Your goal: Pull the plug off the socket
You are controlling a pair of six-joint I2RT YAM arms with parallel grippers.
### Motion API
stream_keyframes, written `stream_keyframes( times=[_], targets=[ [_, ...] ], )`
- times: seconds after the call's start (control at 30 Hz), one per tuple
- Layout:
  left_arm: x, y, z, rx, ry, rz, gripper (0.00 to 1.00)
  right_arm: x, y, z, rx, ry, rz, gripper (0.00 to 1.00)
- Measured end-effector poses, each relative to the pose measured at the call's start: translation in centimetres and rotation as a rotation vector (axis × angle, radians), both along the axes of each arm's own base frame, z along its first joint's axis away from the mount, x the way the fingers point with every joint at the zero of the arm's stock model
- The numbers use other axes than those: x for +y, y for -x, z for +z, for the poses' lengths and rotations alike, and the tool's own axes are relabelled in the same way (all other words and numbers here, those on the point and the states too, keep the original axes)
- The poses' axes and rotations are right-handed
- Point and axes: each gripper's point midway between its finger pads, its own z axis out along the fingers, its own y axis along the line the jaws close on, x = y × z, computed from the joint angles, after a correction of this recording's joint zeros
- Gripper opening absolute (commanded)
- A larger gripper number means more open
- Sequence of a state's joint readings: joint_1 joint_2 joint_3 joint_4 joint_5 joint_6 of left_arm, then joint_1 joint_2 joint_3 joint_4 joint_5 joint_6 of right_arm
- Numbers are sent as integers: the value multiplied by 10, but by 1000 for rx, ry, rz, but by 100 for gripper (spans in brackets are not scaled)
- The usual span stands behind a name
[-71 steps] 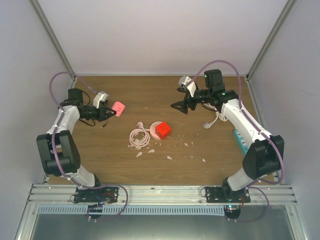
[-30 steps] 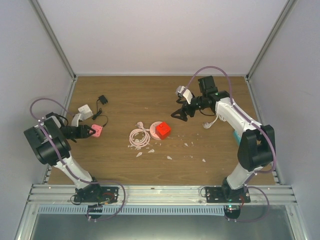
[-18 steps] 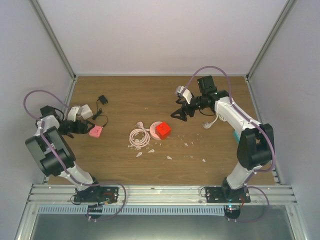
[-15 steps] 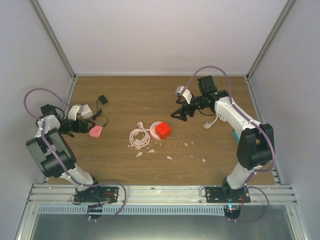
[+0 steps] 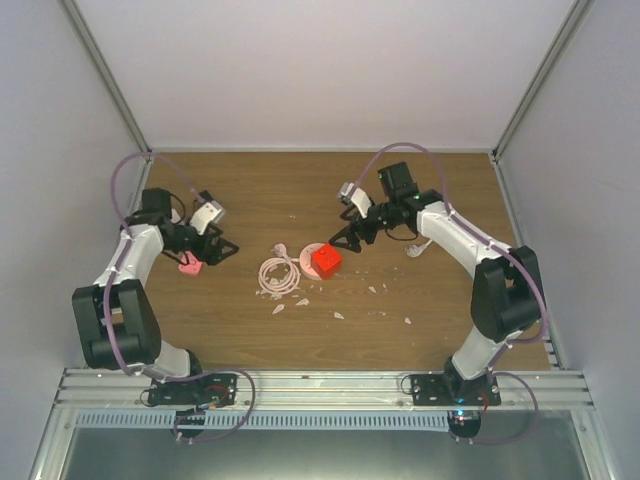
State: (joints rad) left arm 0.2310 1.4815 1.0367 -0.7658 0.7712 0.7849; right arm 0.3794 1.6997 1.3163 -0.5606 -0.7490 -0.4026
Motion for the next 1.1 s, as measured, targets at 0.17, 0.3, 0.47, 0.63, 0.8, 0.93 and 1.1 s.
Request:
stream_keyframes(
  times=[0.17, 0.3, 0.47, 0.63, 0.8, 0.93, 1.1],
  targets=[
    [-46, 11, -4, 2, 22, -153, 79, 14, 20, -22, 48, 40, 15, 100],
    [-68, 10, -22, 47, 44, -211, 76, 19, 26, -37, 51, 93, 0, 100],
    [-86, 5, -37, 85, 59, -228, 77, 28, 30, -43, 41, 144, -27, 100],
    [-92, -2, -40, 64, 62, -214, 79, 37, 35, -50, 29, 191, -43, 100],
    [-91, -3, -45, 63, 65, -185, 80, 43, 37, -72, 34, 261, -52, 100],
    [-91, -2, -43, 57, 74, -165, 80, 43, 33, -91, 32, 333, -73, 100],
    [-91, -1, -41, 43, 78, -154, 79, 43, 25, -101, 24, 379, -89, 99]
  ],
)
